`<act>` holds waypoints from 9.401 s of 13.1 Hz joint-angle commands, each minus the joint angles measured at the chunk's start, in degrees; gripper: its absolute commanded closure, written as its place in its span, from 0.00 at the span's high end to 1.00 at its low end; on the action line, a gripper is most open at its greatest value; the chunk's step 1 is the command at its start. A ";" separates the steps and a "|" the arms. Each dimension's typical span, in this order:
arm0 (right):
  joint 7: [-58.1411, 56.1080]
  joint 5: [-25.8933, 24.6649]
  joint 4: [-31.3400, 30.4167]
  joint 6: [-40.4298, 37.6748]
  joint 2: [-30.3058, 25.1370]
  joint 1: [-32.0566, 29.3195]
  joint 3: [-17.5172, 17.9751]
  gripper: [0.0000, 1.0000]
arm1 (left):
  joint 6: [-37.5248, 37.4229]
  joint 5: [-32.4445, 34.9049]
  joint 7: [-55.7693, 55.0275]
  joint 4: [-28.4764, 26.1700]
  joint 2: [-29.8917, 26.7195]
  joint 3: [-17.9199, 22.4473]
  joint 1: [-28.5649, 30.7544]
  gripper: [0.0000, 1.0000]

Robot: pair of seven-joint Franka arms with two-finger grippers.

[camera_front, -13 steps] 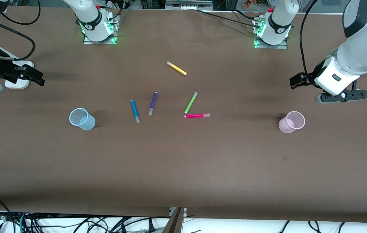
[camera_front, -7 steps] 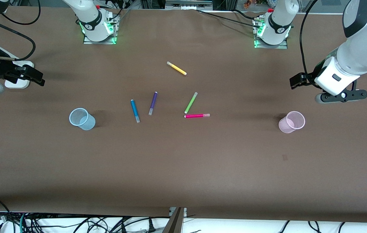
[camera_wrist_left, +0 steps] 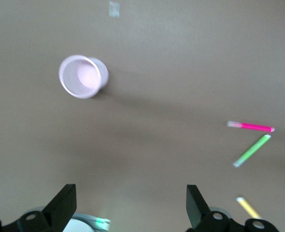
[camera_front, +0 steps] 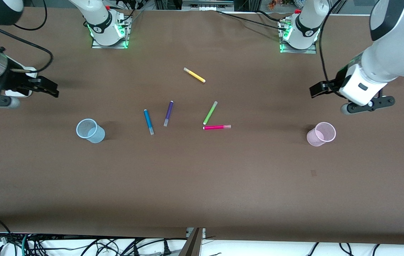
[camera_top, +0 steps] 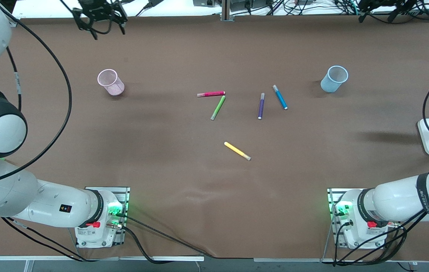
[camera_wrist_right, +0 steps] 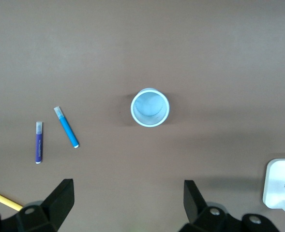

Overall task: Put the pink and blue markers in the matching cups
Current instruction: 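Reach the right gripper to the blue marker while the left gripper reaches the pink marker, then close the right gripper on the blue marker while the left gripper grasps pink, then lift the blue marker toward the blue cup while the left gripper carries pink, then lower the blue marker into the blue cup while the left gripper drops pink, then open and raise the right gripper while the left gripper lifts from the cup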

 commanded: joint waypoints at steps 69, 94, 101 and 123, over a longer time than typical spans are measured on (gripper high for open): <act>-103.97 35.59 -3.43 11.21 21.66 -8.07 -1.25 0.04 | 9.53 -23.17 -13.28 -4.64 26.83 -11.76 37.46 0.00; -73.12 32.99 -1.53 9.19 19.20 -8.00 -2.05 1.00 | -1.25 -24.31 -17.64 8.79 31.50 -11.84 38.87 1.00; -29.59 13.12 11.83 2.52 19.20 -2.28 -1.87 1.00 | -14.27 -22.29 -43.03 14.58 18.76 -12.28 30.18 1.00; -9.33 1.32 3.50 -6.10 -1.63 -1.13 -4.42 1.00 | -13.41 11.20 11.40 24.54 12.87 -11.49 7.32 1.00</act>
